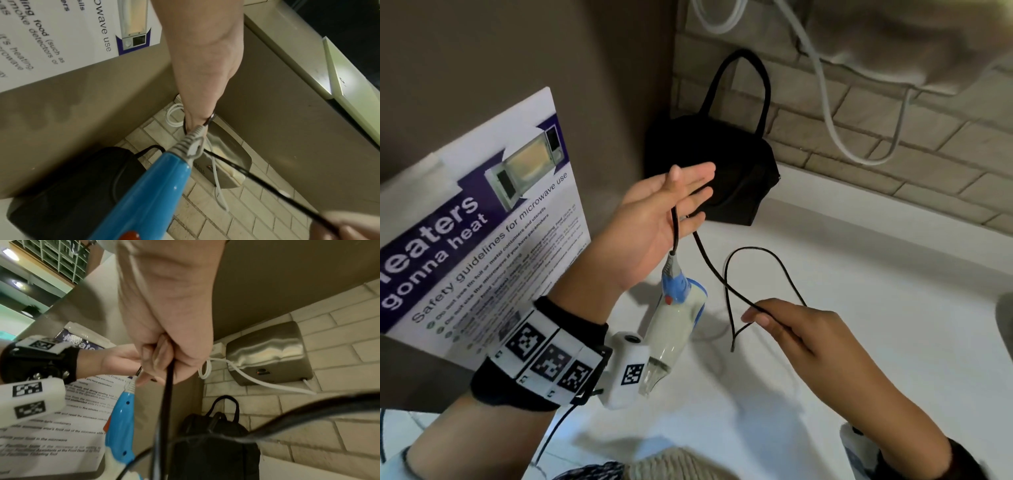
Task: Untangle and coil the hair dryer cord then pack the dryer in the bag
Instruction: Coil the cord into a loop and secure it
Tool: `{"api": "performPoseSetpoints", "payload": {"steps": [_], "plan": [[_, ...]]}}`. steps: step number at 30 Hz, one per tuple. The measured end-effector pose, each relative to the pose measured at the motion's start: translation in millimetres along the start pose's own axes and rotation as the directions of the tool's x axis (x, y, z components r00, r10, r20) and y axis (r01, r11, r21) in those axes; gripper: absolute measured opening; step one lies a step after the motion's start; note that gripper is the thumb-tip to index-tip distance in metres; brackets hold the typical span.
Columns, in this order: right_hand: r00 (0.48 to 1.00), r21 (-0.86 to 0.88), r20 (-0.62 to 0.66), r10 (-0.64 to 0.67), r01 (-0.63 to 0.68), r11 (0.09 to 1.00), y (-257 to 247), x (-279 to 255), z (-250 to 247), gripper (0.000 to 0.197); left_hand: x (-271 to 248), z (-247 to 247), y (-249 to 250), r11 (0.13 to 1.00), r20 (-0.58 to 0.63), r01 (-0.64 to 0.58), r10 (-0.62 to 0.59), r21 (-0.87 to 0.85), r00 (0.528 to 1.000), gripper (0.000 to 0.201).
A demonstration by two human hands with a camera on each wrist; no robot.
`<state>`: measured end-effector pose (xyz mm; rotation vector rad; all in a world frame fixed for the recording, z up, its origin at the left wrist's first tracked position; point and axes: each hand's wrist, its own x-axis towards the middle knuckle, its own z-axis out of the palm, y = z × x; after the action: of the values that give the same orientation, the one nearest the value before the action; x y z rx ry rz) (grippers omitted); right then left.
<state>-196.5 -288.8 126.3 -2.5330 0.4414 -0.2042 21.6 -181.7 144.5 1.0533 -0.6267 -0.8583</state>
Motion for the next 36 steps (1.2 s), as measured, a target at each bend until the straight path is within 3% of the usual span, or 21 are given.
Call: {"api": "performPoseSetpoints", "payload": {"steps": [7, 12, 16, 21, 26, 31, 36], "plan": [[0.974, -0.041, -0.197, -0.111, 0.105, 0.994, -19, 6, -30, 0.030, 1, 3, 3, 1.000, 0.054, 0.016, -0.016, 0.003, 0.998, 0.036], [0.969, -0.009, -0.238, -0.063, 0.063, 0.998, -22, 14, -38, 0.025, 4, 0, 15, 0.928, 0.185, 0.200, -0.147, -0.314, 0.972, 0.044], [0.974, -0.038, -0.220, -0.046, 0.039, 0.999, -19, 15, -33, 0.029, 2, -1, 14, 0.869, 0.194, 0.204, -0.128, -0.452, 0.973, 0.047], [0.987, -0.086, -0.141, -0.072, 0.060, 0.994, -19, 6, -22, 0.041, 4, -1, 19, 0.954, 0.118, 0.121, -0.092, -0.275, 0.989, 0.042], [0.991, -0.127, -0.080, -0.103, 0.092, 0.988, -33, -6, -29, 0.038, 7, 6, 21, 0.997, 0.063, 0.015, -0.010, -0.076, 0.998, 0.041], [0.961, -0.128, -0.184, -0.206, 0.185, 0.974, -58, 5, -56, 0.012, 9, 14, 16, 1.000, 0.122, -0.004, 0.003, 0.005, 0.992, 0.042], [0.906, -0.132, -0.321, -0.275, 0.244, 0.961, -67, 44, -81, 0.013, 5, 26, 13, 0.999, 0.240, 0.026, -0.036, 0.044, 0.970, 0.039]]}}
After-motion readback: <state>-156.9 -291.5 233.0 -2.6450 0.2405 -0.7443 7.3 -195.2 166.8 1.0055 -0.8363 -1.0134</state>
